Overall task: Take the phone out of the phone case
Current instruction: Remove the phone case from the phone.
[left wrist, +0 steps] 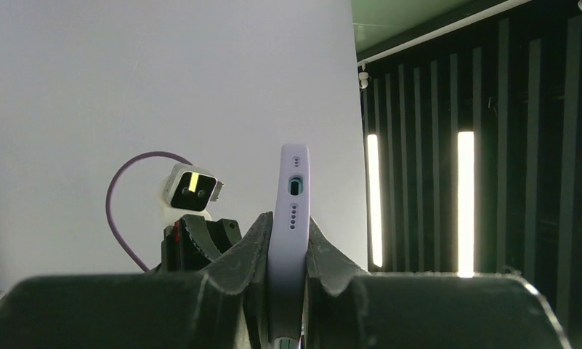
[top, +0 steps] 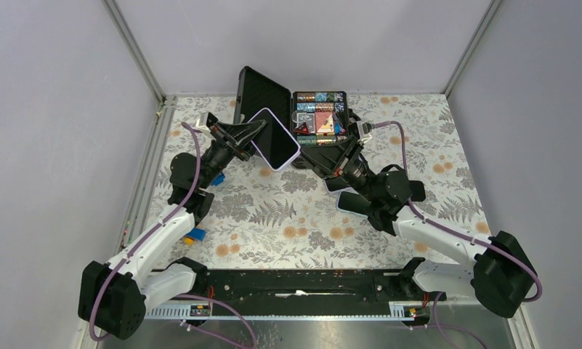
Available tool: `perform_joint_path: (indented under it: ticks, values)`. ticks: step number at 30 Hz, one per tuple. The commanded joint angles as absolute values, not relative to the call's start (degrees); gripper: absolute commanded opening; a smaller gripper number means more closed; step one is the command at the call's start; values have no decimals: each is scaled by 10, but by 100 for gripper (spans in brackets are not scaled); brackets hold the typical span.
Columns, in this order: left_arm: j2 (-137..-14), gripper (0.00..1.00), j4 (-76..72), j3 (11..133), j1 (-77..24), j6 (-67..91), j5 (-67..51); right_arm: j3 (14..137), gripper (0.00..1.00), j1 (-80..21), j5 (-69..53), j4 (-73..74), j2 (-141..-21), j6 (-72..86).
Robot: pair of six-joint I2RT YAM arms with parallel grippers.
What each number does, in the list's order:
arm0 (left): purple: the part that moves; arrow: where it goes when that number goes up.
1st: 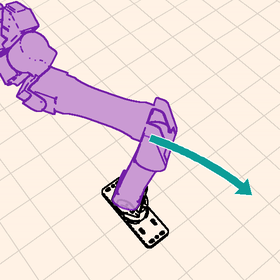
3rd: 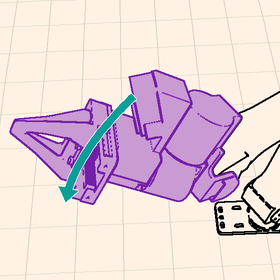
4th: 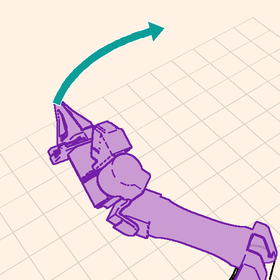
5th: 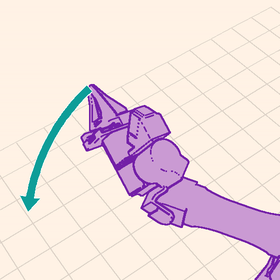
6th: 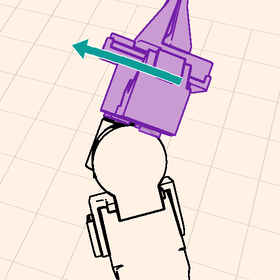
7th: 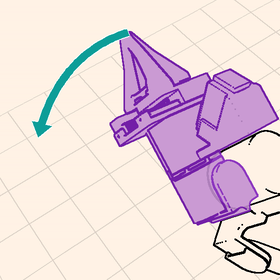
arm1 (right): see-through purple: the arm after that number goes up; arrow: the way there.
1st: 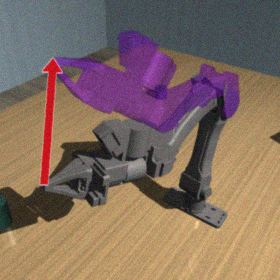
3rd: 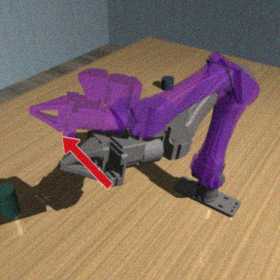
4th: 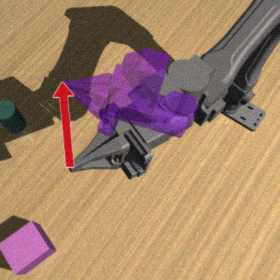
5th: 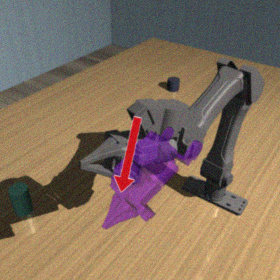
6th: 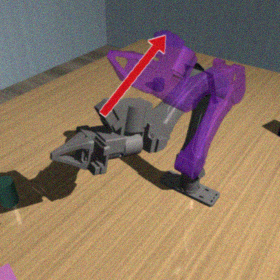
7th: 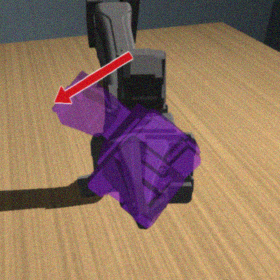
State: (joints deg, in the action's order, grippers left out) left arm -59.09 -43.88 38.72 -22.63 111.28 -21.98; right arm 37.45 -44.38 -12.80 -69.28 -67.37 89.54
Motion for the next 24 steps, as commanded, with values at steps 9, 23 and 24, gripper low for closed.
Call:
perform_joint_path:
  ticks: [9,23,24]
  values:
    - [-504,0,-355,429,-229,1019,-176,424,51,-450,-139,-458,-584,723]
    - [-544,0,-384,425,-229,1025,-190,464,76,-449,-177,-429,-586,674]
    - [-548,0,-391,425,-229,1030,-193,465,71,-450,-178,-431,-592,678]
